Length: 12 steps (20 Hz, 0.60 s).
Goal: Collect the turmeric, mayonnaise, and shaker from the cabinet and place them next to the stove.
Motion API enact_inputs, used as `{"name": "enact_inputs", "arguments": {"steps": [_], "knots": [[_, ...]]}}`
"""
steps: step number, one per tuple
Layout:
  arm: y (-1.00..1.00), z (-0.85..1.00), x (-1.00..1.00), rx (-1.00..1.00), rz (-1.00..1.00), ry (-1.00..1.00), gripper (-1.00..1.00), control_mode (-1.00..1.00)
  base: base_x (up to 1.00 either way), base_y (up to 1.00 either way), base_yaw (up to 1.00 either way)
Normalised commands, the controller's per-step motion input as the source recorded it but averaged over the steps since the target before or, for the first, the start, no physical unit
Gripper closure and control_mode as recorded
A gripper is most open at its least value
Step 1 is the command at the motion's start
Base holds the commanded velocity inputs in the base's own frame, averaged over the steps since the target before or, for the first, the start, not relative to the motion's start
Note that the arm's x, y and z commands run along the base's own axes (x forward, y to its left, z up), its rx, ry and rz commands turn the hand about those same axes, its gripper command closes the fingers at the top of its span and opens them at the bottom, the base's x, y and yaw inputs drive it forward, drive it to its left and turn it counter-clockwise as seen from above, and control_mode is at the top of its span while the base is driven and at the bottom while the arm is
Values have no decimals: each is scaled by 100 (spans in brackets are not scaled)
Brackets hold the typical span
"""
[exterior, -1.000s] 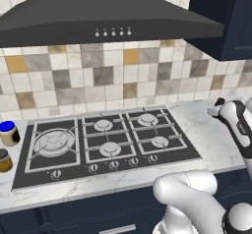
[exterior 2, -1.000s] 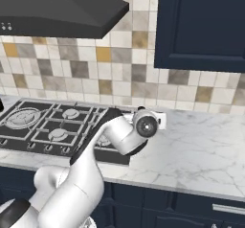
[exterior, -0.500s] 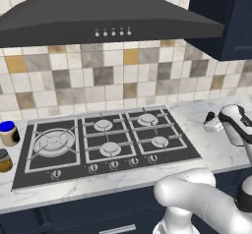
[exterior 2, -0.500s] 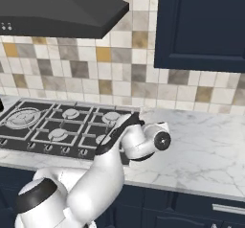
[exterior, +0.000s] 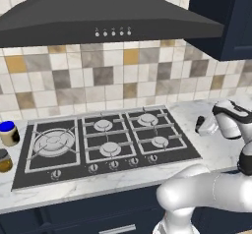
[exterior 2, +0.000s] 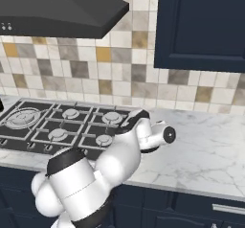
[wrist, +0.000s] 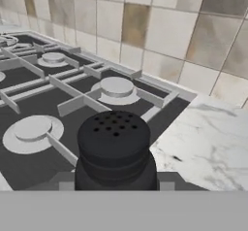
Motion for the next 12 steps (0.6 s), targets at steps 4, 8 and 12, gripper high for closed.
{"name": "enact_inputs", "arguments": {"steps": [4,8,12], "knots": [[-5,-43,33,2,22,2,100,-100,0,0,0],[-7,-41,15,7,20,0,100,-100,0,0,0],[-3,-42,10,5,19,0,100,-100,0,0,0]]}}
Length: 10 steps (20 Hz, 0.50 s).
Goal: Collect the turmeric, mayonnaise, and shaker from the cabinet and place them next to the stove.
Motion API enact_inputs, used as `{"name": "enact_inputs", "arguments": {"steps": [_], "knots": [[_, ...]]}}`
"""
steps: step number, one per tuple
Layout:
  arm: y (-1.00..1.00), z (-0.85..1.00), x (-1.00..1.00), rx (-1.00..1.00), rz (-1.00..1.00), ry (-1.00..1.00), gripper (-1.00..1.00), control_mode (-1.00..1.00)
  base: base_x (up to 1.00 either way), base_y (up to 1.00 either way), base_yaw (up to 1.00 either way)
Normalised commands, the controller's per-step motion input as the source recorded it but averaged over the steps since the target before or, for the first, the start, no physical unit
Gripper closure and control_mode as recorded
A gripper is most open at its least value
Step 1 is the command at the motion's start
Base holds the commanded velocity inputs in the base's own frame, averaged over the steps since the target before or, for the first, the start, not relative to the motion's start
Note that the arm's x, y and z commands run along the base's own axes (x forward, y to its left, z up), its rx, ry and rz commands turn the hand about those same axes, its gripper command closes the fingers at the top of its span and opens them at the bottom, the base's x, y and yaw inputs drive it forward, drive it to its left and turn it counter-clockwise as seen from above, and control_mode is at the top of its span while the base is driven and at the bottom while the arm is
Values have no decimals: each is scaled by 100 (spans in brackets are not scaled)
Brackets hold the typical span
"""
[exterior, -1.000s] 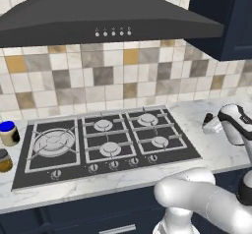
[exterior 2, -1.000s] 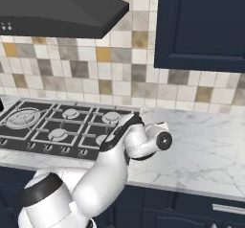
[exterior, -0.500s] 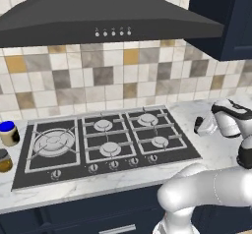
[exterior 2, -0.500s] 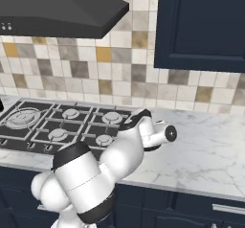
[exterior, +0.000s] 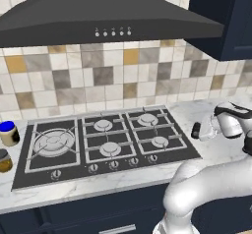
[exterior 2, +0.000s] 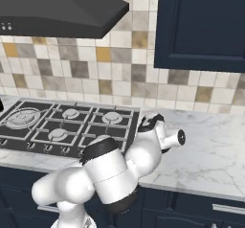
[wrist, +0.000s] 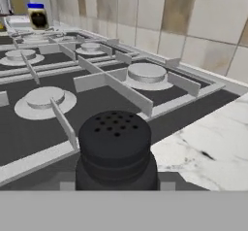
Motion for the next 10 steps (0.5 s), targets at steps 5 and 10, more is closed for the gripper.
{"name": "enact_inputs", "arguments": {"steps": [5,10], "knots": [[0,-39,3,1,17,0,100,-100,0,0,0],[0,-37,0,0,12,0,-100,-100,0,0,0]]}}
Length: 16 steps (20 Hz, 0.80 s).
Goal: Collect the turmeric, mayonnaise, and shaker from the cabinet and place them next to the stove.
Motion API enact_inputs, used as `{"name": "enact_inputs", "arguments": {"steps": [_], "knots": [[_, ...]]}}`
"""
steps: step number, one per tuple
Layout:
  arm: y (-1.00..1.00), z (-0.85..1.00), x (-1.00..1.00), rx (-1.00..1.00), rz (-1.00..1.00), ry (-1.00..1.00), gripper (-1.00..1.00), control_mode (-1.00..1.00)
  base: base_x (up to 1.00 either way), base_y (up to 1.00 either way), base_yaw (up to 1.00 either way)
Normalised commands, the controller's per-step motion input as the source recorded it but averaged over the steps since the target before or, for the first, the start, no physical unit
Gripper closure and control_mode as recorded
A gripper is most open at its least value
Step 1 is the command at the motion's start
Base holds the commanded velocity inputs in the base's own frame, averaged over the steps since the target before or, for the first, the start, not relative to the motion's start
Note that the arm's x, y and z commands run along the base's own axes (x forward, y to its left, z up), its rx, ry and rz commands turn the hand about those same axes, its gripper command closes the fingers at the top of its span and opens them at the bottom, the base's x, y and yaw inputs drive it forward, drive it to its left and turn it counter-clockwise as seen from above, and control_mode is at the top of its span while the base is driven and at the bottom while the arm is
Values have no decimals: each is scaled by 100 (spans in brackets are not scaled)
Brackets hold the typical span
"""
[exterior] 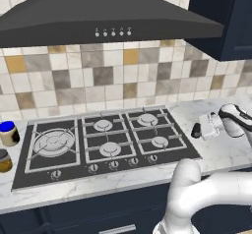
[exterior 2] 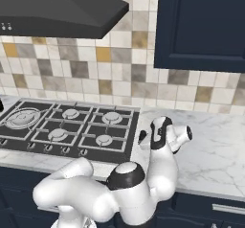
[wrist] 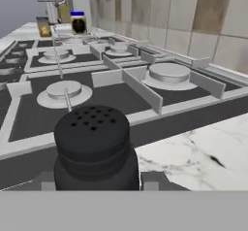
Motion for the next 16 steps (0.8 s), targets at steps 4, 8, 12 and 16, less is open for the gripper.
{"name": "enact_inputs", "arguments": {"steps": [4,8,12,16], "knots": [[0,-3,-6,0,8,-3,-100,-100,0,0,0],[-1,4,-27,0,2,-3,-100,-100,0,0,0],[0,14,-32,0,0,-1,-100,-100,0,0,0],[0,26,-33,0,0,-4,-100,-100,0,0,0]]}}
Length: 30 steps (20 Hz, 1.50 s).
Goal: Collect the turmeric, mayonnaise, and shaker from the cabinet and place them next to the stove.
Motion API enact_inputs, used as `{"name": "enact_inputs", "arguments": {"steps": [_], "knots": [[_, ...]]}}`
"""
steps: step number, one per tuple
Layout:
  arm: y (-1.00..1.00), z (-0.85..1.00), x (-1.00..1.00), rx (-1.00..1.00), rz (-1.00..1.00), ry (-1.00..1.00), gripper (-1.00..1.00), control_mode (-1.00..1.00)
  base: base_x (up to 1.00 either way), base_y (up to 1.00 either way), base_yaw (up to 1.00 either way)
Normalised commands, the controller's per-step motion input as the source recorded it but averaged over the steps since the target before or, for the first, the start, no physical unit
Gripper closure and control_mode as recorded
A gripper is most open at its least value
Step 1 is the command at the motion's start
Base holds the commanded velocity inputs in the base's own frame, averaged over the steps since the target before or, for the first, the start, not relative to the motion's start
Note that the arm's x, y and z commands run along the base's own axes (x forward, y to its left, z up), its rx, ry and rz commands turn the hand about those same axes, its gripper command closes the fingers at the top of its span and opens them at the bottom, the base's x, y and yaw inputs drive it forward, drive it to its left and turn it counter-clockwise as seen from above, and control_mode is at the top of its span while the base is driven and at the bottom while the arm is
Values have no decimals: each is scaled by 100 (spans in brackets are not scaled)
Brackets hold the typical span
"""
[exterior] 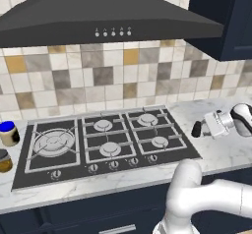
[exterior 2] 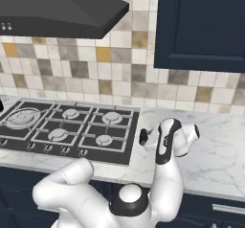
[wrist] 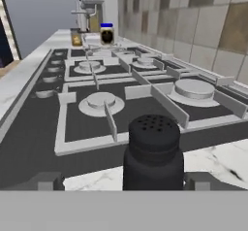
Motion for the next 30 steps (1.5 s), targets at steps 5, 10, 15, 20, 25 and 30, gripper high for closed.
{"name": "enact_inputs", "arguments": {"steps": [5,10,15,20,25,30], "knots": [[0,46,-25,0,0,-10,-100,-100,0,0,0],[0,60,-38,0,-3,-18,-100,-100,0,0,0],[3,72,-79,0,-1,-26,-100,-100,0,0,0],[36,68,-100,-3,0,-27,-100,-100,0,0,0],[57,68,-96,-10,0,-27,-100,-100,0,0,0],[87,38,-84,-23,3,-16,-100,-100,0,0,0]]}}
